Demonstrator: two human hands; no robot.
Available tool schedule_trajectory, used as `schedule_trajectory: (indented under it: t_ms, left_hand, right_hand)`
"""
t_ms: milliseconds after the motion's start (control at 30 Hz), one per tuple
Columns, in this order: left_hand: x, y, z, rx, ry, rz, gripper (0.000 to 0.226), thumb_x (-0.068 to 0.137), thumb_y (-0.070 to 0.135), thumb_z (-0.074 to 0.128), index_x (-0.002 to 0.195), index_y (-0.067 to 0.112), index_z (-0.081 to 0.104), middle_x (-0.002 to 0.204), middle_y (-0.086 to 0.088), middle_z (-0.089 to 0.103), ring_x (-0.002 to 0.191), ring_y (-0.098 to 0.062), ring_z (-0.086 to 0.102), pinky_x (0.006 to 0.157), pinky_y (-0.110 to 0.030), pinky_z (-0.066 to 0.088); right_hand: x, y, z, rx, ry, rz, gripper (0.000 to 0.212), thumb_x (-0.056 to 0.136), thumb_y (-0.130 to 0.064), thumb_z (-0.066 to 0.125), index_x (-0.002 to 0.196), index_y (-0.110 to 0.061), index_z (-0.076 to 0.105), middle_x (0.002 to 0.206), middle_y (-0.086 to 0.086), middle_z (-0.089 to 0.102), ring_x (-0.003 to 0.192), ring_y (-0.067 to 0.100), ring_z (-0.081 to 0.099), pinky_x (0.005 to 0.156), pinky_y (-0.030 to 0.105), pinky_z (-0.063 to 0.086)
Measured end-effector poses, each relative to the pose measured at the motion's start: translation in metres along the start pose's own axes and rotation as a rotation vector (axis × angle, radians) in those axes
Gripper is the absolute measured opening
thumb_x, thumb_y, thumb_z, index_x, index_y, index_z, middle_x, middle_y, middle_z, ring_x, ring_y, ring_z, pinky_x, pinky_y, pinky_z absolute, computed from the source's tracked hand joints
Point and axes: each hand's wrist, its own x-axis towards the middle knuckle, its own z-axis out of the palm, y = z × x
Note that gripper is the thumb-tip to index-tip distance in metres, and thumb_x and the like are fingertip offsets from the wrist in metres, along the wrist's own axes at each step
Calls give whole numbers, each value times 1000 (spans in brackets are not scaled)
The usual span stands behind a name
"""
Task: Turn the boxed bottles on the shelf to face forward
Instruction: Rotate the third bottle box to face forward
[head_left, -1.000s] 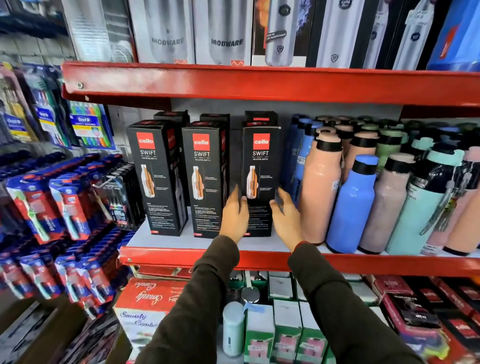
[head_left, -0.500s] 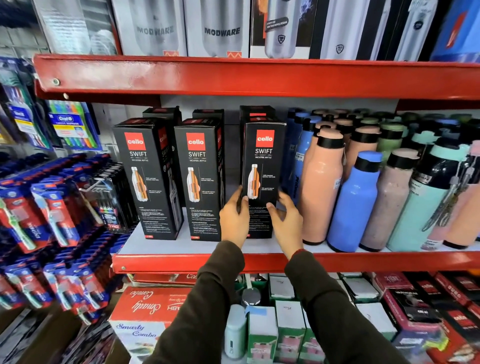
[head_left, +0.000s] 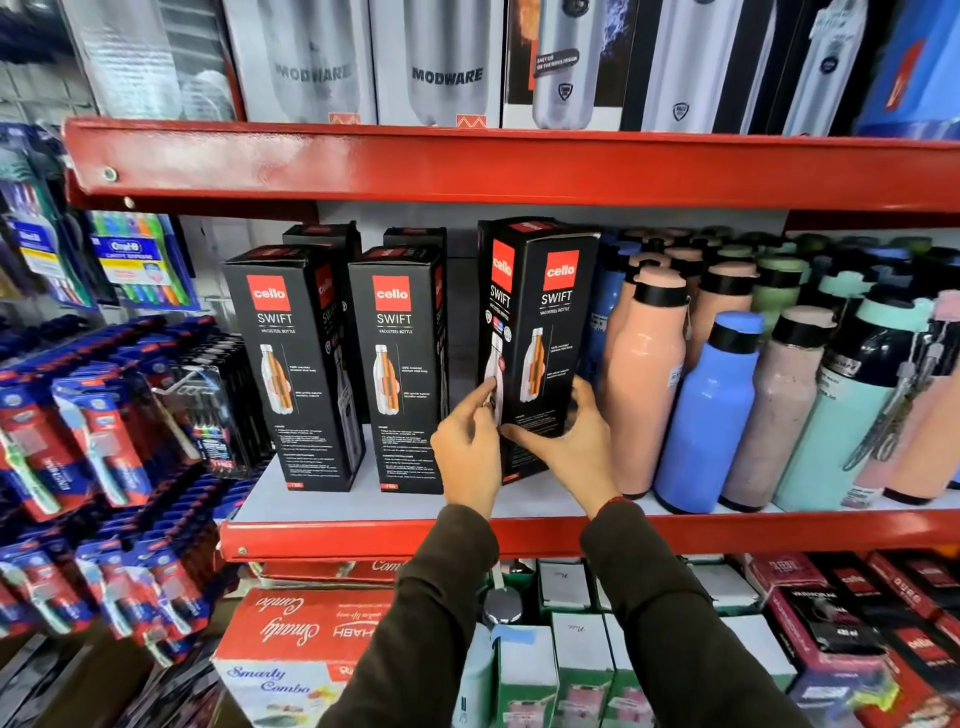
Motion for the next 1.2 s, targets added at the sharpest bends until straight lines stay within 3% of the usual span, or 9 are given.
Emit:
schedule_trajectory:
  t_ms: [167, 233, 333, 467, 533, 667, 867, 1067, 1200]
  left_hand:
    - [0, 3, -1, 204, -33, 156, 54, 95, -6, 40, 140, 20, 54, 143, 2, 56, 134, -5, 50, 113, -20, 38]
    - [6, 2, -2, 284, -63, 175, 58, 96, -7, 37, 148, 18, 42, 151, 1, 47, 139, -7, 43, 116, -22, 35]
    - [15, -2, -7, 297, -141, 69, 59, 97, -5, 38, 152, 19, 35, 136, 8, 53, 116, 16, 53, 104, -9, 41]
    - [18, -7, -18, 187, -201, 2, 54, 98, -3, 46, 147, 19, 41, 143, 2, 53, 133, -8, 50, 117, -31, 37]
    - [16, -8, -22, 157, -191, -18, 51, 97, -4, 49, 143, 19, 45, 138, -2, 57, 128, -5, 54, 112, -23, 40]
    - [9, -16, -22, 144, -145, 8, 51, 95, -6, 53, 135, 25, 50, 128, 8, 60, 106, 26, 55, 96, -2, 43]
    - [7, -29, -14, 134, -66, 27, 55, 92, -8, 55, 127, 34, 55, 131, 8, 62, 115, 18, 56, 105, -12, 43]
    - [8, -34, -10, 142, -22, 38, 54, 92, -8, 56, 129, 32, 56, 126, 9, 65, 112, 19, 57, 99, -7, 45]
    - [10, -36, -8, 149, -26, 43, 54, 92, -7, 57, 131, 30, 57, 128, 10, 65, 121, 8, 58, 105, -17, 46]
  right_hand:
    - [4, -1, -7, -2, -25, 13, 80, 56, -25, 91, 123, -34, 47, 109, -22, 63, 103, 1, 62, 94, 27, 52]
    - [6, -2, -11, -15, -63, 13, 83, 57, -24, 89, 129, -29, 47, 114, -16, 65, 107, 9, 64, 94, 31, 53]
    - [9, -2, -15, -17, -129, 5, 89, 57, -24, 86, 135, -26, 44, 122, -11, 65, 110, 12, 64, 96, 32, 53]
    - [10, -1, -18, 41, -217, 7, 94, 72, -4, 80, 149, -25, 31, 131, -27, 48, 118, -10, 49, 96, 4, 40]
    - [12, 4, -18, 67, -248, 2, 93, 78, 2, 73, 153, -24, 25, 145, -21, 42, 130, -6, 44, 108, 12, 37]
    - [13, 15, -17, 71, -281, 2, 82, 85, 1, 66, 150, -32, 30, 152, -8, 44, 140, 3, 39, 116, 33, 37]
    - [9, 22, -9, 44, -269, 25, 75, 91, 0, 59, 152, -29, 25, 152, -3, 41, 142, 13, 39, 112, 30, 40]
    - [9, 20, -3, -1, -260, 23, 77, 94, 5, 49, 135, -53, 21, 137, -25, 38, 138, 15, 42, 115, 34, 36]
    - [10, 22, 0, -28, -257, 3, 80, 94, 4, 48, 132, -60, 18, 143, -20, 35, 141, 12, 37, 114, 26, 31]
